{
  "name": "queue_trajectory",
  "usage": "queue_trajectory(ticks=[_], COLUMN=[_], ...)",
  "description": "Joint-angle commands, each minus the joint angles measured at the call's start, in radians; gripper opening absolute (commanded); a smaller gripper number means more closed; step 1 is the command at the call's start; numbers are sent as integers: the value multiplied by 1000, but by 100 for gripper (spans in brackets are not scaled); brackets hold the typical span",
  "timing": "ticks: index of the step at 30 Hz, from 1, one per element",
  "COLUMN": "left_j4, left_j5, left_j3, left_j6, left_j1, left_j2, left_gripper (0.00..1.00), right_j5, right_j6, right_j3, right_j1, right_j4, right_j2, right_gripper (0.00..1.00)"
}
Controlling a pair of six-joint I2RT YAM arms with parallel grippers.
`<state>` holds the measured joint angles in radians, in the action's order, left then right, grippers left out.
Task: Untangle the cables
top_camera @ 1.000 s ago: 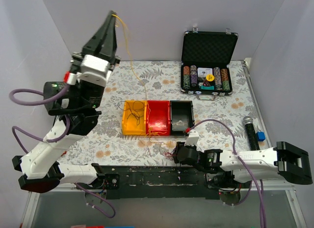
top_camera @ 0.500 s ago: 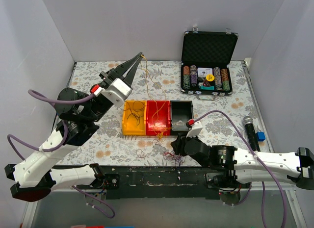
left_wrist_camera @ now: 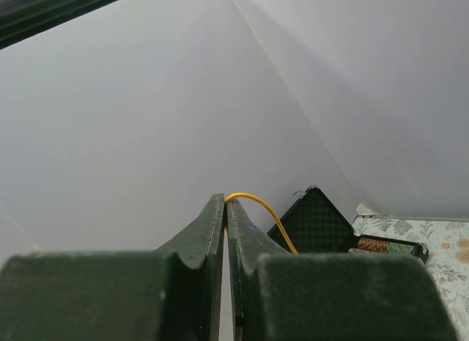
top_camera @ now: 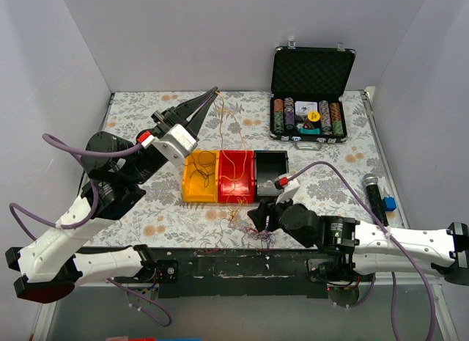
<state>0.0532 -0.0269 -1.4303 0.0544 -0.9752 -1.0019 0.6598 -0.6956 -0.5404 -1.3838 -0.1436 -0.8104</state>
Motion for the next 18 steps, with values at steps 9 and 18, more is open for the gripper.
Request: queue_trajectory(ticks=[9, 18], left_j4=[-39, -47], left_j5=[-28, -50], left_j3=[-18, -54], left_j6=[-5, -30], left_j1=[3, 4], left_j2=[13, -1], left_gripper=[0, 0], right_j5=[-157, -95], right_j6=[195, 268], right_j3=[-113, -181], right_j1=[-8, -6], right_j4=[331, 371], right_j2=[-203, -331], right_gripper=[62, 56])
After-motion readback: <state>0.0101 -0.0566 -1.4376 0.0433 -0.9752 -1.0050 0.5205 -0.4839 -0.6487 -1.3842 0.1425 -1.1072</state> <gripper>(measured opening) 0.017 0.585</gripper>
